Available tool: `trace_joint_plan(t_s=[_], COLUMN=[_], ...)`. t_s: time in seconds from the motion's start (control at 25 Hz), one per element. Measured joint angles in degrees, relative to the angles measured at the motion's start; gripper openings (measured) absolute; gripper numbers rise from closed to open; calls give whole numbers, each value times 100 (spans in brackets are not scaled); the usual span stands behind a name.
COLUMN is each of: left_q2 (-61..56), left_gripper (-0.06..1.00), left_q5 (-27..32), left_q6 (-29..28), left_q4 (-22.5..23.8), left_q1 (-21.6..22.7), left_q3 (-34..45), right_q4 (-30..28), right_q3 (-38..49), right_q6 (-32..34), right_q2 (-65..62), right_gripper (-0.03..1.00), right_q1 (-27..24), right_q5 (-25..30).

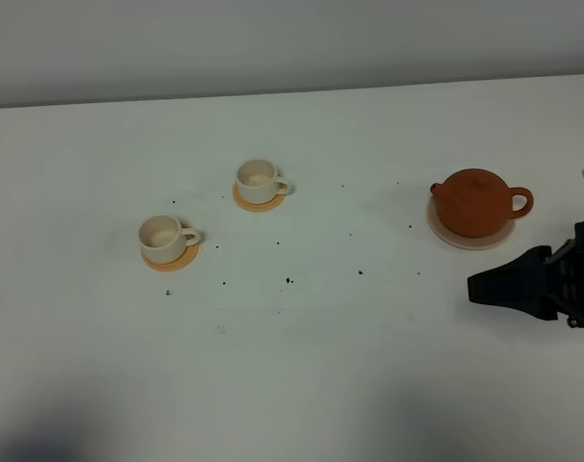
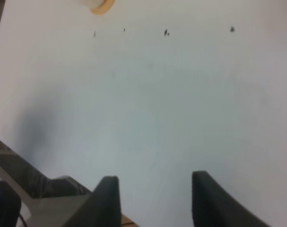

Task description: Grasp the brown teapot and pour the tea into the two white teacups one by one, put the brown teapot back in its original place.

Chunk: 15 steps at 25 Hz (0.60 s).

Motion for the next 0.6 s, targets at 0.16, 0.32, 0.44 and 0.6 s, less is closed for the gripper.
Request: trace_joint_plan(t_s=[0.16, 0.32, 0.44, 0.6], left_q2=[-81, -81, -81, -81], left_gripper=[46, 46, 46, 46], left_q5=[8, 8, 8, 8], left_q6=[20, 20, 20, 20], left_q4=[0, 7, 7, 24], left_q1=[406, 426, 426, 426], left_q3=[5, 5, 5, 5], right_q4=[16, 79, 114, 127], right_q3=[-180, -426, -696, -1115], right_q6=[0, -98, -365, -861], right_q2=[-1, 1, 5, 12], right_gripper=[37, 37, 37, 37], right_q1=[0, 0, 0, 0], right_q5=[-6, -6, -37, -360])
